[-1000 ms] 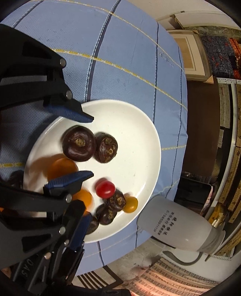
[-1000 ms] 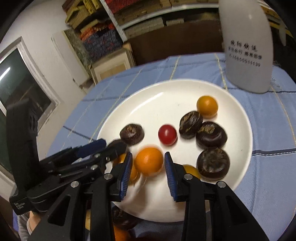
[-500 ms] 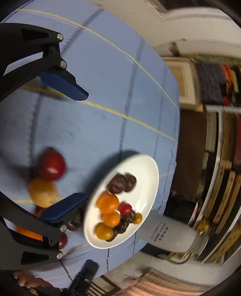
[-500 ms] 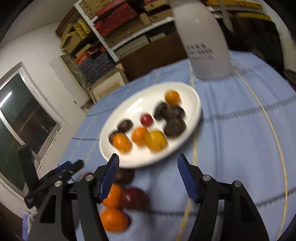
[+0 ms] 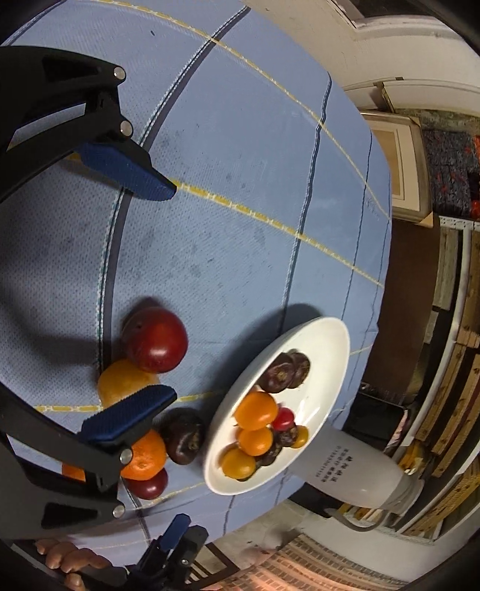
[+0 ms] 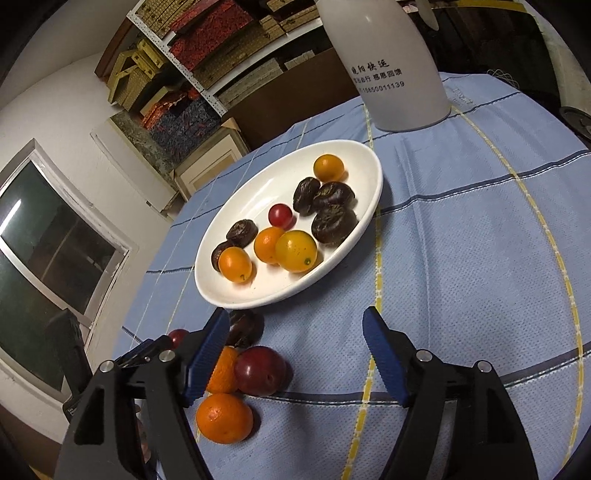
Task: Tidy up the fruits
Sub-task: 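Grasp a red plum with the left gripper while the right grasps another red plum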
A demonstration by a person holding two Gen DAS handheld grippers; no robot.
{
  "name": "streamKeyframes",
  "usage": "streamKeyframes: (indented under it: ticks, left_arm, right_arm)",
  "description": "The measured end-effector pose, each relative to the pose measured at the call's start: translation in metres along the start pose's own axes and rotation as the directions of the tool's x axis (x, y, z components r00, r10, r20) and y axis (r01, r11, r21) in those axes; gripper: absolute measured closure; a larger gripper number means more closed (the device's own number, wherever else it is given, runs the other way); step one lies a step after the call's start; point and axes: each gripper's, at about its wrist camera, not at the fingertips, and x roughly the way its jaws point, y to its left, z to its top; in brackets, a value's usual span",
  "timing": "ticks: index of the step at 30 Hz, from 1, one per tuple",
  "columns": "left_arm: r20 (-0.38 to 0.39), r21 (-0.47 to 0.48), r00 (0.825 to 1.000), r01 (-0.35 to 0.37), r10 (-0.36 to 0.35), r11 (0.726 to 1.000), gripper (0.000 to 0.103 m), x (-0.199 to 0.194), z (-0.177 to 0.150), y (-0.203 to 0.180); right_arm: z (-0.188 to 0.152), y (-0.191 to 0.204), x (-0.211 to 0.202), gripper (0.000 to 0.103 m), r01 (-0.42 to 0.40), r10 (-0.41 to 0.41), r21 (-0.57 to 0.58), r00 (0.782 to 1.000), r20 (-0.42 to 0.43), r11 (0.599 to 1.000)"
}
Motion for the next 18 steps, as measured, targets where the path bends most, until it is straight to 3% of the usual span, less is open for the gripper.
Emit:
streamKeyframes:
  ticks: [5,11,15,18]
  left_arm:
    - [-0.031,0.001,0.999,-0.023,0.023,1.0,0.004,0.006,0.0,0.003]
    - [0.021,-0.111,0.997,-0.075,0.078,0.991,0.005,-0.011,0.004,0.037]
    - [0.023,-0.188,1.0,0.017,-0.013,0.982,0.005,-0.016,0.0,0.053]
    - [0.025,-0.129,1.0,0.019,-0.016,0.992,0.005,-0.015,0.0,0.039]
  right_arm:
    - [-0.002,0.001,0.001,0.026,0.005,-0.005,-0.001,1.0,-0.007,1.0]
    - [-0.001,-0.002,0.001,0.026,0.0,0.0,0.008,1.0,-0.007,1.0]
    - [-0.001,0.001,0.001,0.026,-0.011,0.011,-0.001,1.0,-0.013,1.0]
    - [-0.002,0.003,0.002,0.026,-0.012,0.012,-0.005,1.0,-0.017,1.0]
